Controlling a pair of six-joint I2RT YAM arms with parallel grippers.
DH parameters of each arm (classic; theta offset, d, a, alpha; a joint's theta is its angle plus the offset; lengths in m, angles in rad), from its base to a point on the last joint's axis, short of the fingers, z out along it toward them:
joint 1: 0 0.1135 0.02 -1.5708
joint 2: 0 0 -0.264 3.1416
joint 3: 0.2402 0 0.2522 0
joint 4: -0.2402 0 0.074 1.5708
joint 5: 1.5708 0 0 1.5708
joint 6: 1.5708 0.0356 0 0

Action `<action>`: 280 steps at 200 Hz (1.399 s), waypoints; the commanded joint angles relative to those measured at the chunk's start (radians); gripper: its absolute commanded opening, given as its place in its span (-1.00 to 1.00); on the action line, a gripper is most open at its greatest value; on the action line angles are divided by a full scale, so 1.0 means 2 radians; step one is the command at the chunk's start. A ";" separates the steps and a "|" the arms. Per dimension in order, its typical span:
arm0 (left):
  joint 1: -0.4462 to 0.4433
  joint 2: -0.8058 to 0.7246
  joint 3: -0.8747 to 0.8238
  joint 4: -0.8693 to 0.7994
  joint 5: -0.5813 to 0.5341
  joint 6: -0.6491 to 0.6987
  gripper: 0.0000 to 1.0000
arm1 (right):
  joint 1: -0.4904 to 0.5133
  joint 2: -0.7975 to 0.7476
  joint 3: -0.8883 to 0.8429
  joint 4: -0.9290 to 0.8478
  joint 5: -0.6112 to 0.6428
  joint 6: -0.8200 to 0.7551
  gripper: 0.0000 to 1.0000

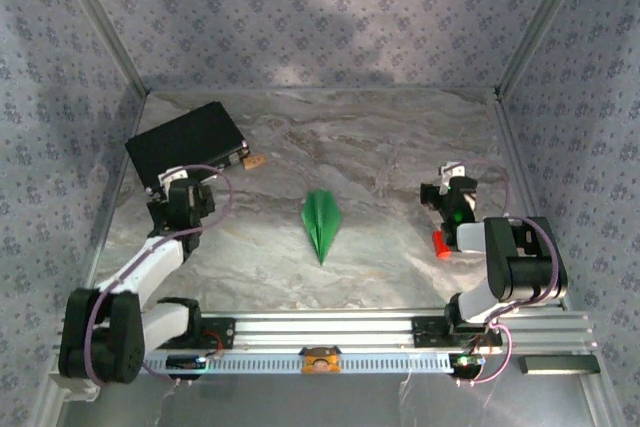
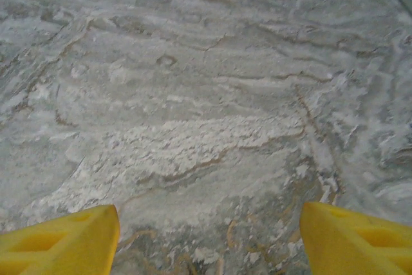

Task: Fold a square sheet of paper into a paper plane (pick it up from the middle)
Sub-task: Reset both arms

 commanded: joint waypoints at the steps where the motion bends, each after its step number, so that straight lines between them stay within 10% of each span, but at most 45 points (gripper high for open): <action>1: 0.004 0.035 -0.005 0.129 0.038 0.034 0.99 | -0.004 0.002 0.013 0.033 0.004 0.005 0.64; 9: 0.004 0.052 -0.009 0.157 0.045 0.037 0.99 | -0.013 0.003 0.016 0.031 -0.001 0.014 0.98; 123: 0.064 0.209 -0.025 0.386 0.173 0.082 0.99 | -0.012 0.002 0.015 0.031 0.000 0.014 0.98; 280: 0.064 0.200 -0.007 0.334 0.170 0.079 0.99 | -0.012 0.003 0.015 0.030 -0.001 0.014 0.98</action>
